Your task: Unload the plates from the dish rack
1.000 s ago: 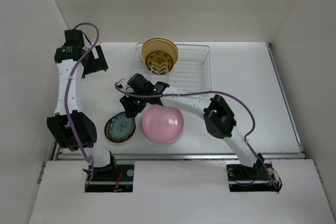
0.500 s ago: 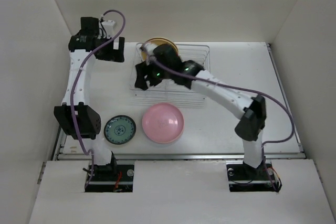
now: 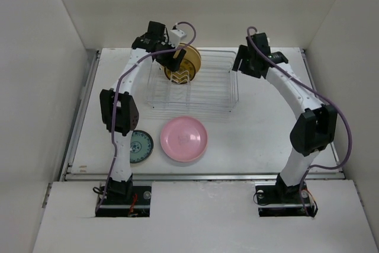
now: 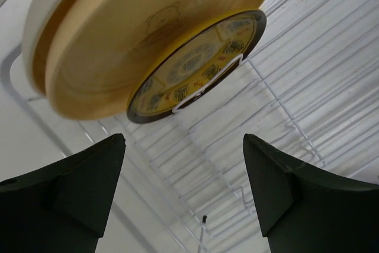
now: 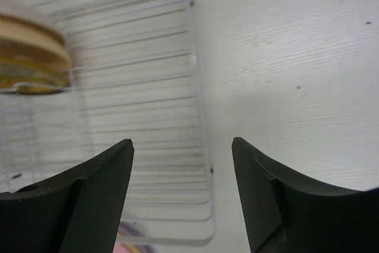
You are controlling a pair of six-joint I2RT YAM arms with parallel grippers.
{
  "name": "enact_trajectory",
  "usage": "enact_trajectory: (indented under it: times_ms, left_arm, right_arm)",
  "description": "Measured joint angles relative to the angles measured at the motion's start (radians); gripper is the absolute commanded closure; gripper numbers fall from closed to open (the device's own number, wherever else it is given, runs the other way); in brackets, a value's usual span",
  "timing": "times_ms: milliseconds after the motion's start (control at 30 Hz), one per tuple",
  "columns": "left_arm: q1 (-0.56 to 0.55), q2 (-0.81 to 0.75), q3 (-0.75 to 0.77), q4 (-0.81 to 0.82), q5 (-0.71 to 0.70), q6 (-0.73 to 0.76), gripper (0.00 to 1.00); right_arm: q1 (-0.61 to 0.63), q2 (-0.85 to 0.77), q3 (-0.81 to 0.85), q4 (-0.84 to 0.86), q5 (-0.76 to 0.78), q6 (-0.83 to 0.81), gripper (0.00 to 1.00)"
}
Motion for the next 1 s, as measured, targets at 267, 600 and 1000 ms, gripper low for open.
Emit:
enact_trajectory:
  times_ms: [267, 600, 1000]
  left_arm:
    - [-0.021, 0.063, 0.004, 0.157, -0.064, 0.013, 0.19]
    - [-0.019, 0.172, 0.024, 0.166, -0.076, 0.040, 0.70]
    - [-0.008, 0.146, -0.024, 0.204, -0.097, 0.097, 1.00]
  right_arm:
    - [-0.105, 0.038, -0.073, 0.061, -0.009, -0.002, 0.27]
    - [-0.084, 0.150, -0.092, 0.126, -0.071, -0.026, 0.38]
    - [-0.089, 0.184, -0.095, 0.166, -0.122, -0.048, 0.80]
